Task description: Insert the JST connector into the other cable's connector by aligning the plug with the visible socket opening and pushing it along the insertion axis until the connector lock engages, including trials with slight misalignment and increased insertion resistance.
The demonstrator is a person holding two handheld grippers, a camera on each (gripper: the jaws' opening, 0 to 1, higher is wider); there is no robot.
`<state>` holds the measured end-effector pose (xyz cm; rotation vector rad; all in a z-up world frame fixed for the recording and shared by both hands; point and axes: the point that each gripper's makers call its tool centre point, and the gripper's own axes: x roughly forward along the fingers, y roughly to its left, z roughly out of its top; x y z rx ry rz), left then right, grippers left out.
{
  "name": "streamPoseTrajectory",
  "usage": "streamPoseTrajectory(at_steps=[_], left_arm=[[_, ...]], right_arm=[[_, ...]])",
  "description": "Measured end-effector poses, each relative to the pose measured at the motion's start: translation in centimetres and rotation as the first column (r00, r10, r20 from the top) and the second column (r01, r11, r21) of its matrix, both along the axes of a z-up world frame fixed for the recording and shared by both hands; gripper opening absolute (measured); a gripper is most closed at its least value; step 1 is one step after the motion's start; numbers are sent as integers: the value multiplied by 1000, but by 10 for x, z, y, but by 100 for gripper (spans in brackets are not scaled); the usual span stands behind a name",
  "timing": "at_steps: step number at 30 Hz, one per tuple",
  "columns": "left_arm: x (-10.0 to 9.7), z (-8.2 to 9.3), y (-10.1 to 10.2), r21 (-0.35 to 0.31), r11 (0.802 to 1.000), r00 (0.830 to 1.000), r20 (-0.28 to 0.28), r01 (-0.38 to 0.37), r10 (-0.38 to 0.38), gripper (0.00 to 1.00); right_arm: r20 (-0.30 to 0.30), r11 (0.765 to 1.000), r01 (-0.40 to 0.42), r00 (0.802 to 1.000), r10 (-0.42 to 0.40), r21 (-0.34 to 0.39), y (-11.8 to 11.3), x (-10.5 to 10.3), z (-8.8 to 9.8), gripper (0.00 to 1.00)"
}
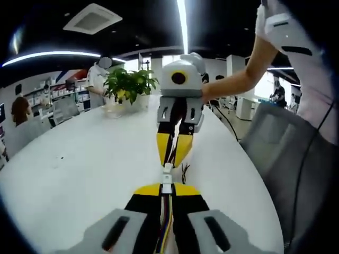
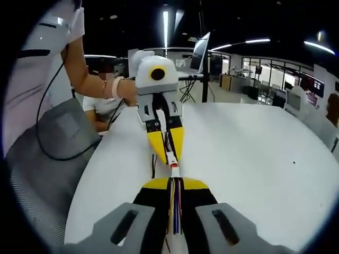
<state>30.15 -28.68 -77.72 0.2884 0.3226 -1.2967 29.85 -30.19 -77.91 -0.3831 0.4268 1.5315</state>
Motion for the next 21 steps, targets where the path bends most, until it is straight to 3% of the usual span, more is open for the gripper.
streamPoseTrajectory(at_steps=[21], left_arm=[[-5,-4,-5,19,1000,1000,-5,17,-17,0]], right_arm=[[1,999,-40,999,40,-20,1,-5,-5,2]])
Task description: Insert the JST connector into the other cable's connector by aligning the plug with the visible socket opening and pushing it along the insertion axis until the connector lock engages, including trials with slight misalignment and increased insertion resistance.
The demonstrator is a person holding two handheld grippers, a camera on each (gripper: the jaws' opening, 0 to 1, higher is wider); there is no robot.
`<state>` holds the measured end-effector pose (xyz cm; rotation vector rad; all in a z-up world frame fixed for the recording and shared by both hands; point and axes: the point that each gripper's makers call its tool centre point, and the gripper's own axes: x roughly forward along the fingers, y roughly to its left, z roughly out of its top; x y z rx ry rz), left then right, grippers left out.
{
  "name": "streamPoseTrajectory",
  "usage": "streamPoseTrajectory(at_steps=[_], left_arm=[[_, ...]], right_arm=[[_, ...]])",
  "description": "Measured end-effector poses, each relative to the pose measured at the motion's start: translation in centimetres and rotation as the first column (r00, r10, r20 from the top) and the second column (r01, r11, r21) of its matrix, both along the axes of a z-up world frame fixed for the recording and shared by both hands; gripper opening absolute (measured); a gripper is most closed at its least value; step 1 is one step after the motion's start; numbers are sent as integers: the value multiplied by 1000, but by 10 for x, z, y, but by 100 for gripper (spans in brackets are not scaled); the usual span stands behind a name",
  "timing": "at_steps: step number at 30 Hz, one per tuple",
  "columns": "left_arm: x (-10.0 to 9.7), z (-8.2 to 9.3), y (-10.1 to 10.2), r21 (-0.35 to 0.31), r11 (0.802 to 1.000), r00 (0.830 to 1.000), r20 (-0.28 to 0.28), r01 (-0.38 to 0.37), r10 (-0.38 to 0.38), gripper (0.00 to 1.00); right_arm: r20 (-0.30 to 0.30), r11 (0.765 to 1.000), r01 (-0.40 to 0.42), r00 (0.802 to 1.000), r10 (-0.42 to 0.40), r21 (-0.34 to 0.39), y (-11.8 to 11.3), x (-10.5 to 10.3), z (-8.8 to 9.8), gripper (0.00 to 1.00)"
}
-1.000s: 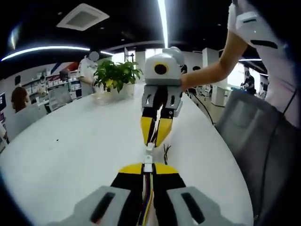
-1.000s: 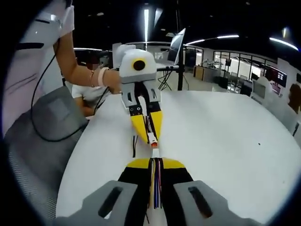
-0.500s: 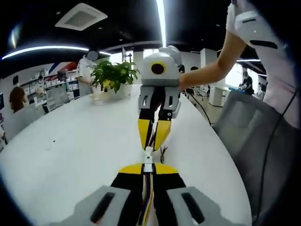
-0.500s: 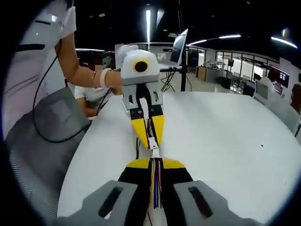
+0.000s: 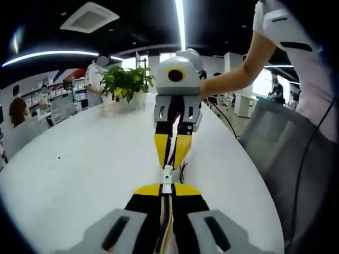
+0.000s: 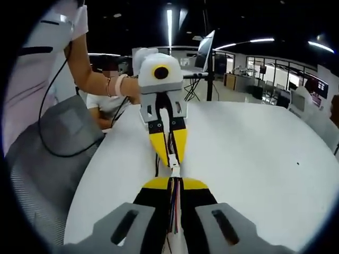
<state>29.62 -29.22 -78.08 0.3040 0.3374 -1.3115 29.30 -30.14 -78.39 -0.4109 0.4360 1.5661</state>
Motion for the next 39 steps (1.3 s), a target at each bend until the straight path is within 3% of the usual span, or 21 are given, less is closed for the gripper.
streamPoseTrajectory(at_steps=[12,29,39], left_arm=[[-2,3,1,-12,1000,1000,13,26,-26,0],[-6,6,-2,-32,997,998,-5,66,-66,0],[-9,6,-5,-51,996,997,-41,68,-70,0]], right_arm=[[1,1000,-24,1000,24,11,1,-3,3,2],[-3,998,-57,998,57,30,-2,-9,6,2],[-40,997,-65,997,67,45,-5,-12,6,2]])
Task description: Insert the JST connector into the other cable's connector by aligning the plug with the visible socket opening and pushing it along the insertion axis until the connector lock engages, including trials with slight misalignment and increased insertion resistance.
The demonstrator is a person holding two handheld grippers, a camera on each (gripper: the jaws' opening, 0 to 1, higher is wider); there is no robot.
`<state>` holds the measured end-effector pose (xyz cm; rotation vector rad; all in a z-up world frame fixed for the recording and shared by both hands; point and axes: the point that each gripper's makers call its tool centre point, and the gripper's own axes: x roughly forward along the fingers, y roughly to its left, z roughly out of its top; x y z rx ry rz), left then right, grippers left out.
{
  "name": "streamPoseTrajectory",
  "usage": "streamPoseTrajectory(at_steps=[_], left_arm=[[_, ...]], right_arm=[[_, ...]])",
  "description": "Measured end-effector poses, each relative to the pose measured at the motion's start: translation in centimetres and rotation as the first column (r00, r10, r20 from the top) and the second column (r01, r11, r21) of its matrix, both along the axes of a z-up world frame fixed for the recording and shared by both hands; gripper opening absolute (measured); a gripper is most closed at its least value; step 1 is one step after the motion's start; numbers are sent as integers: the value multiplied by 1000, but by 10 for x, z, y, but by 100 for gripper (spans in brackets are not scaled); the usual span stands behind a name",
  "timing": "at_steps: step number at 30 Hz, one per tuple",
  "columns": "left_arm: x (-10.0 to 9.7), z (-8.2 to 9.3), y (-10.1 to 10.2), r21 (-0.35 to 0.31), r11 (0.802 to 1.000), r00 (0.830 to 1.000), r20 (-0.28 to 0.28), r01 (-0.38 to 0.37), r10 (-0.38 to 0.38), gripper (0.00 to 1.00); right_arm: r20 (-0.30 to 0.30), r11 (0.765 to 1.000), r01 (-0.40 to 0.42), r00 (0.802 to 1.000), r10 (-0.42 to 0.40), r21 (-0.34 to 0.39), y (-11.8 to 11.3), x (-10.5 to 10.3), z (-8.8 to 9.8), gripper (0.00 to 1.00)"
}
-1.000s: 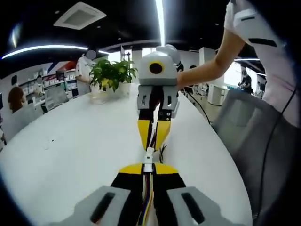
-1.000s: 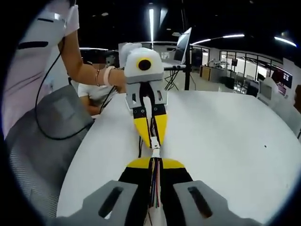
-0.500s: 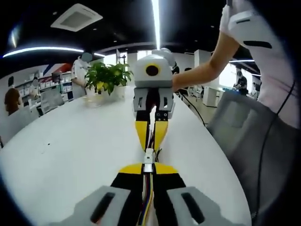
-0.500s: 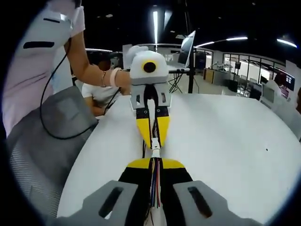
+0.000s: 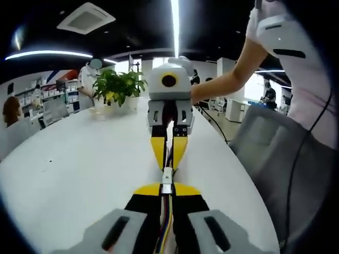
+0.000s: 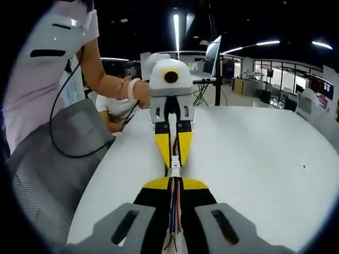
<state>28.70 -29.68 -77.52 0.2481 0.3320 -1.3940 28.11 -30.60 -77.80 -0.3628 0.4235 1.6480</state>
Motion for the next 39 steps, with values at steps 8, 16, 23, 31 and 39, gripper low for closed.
streamPoseTrajectory(at_steps=[8,16,23,31,39], left_arm=[[-3,-1,-1,-1,1000,1000,-17,3,-3,0],[-5,2,-5,-14,1000,1000,-29,7,-8,0],[-3,1,-5,-9,1000,1000,-21,2,-2,0],[-1,5,-6,-25,1000,1000,0,-5,5,0],[1,3,-6,-18,1000,1000,0,-14,14,0]], right_arm=[[-20,1000,-1,1000,1,7,0,-2,0,2],[-39,1000,-3,999,4,30,1,-4,3,1],[-32,1000,0,999,1,30,0,-2,4,1],[-40,999,16,999,-14,50,-1,0,8,1],[-52,998,36,998,-33,54,0,-2,7,1]])
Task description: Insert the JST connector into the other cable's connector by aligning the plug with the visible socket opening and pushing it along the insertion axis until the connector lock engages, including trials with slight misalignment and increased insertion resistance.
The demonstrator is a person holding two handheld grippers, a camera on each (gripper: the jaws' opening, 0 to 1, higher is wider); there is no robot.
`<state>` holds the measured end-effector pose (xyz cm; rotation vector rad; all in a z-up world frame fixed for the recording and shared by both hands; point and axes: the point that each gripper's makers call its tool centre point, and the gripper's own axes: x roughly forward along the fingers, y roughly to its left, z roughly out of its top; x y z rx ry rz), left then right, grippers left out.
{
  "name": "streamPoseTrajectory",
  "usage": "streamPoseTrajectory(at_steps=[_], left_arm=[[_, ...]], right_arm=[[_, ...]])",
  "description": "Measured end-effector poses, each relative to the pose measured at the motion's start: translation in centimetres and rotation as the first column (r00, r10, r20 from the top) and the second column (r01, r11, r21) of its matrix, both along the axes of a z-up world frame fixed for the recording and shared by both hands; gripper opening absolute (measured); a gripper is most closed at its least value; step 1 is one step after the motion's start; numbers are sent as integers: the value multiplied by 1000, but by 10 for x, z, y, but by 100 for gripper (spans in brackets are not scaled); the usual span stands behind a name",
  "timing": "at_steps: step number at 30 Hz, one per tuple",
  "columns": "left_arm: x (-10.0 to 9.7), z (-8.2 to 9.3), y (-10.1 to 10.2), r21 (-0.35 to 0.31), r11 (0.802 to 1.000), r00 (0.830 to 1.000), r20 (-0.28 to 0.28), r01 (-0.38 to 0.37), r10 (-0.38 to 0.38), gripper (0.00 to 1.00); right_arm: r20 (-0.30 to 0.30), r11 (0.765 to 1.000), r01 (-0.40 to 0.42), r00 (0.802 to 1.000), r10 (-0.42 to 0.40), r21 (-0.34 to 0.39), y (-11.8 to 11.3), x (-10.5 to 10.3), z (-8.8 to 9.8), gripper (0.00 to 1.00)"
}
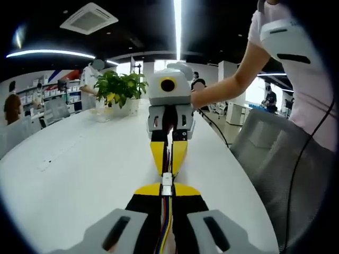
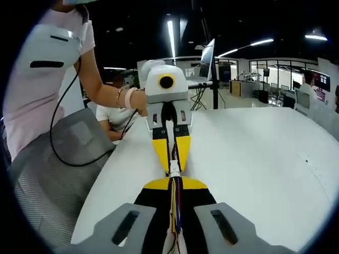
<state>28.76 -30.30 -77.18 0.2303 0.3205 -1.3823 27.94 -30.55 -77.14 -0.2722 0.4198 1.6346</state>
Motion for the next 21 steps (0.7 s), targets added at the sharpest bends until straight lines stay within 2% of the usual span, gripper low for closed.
streamPoseTrajectory(at_steps=[3,5,14,18,21], left_arm=[[-1,1,-3,-12,1000,1000,-18,5,-5,0],[-1,0,-6,1,1000,1000,3,12,-12,0],[10,-3,-7,16,1000,1000,24,12,-12,0],[17,-10,-8,34,999,999,43,13,-14,0],[23,-16,-7,42,999,1000,28,4,-6,0]], right_arm=[[3,1000,5,1000,-5,3,4,-5,2,0],[15,1000,-1,1000,1,2,6,-6,2,0],[11,1000,19,1000,-19,11,9,0,-1,1],[26,1000,27,999,-27,4,7,10,-9,1],[13,999,44,999,-44,-1,7,18,-16,1]])
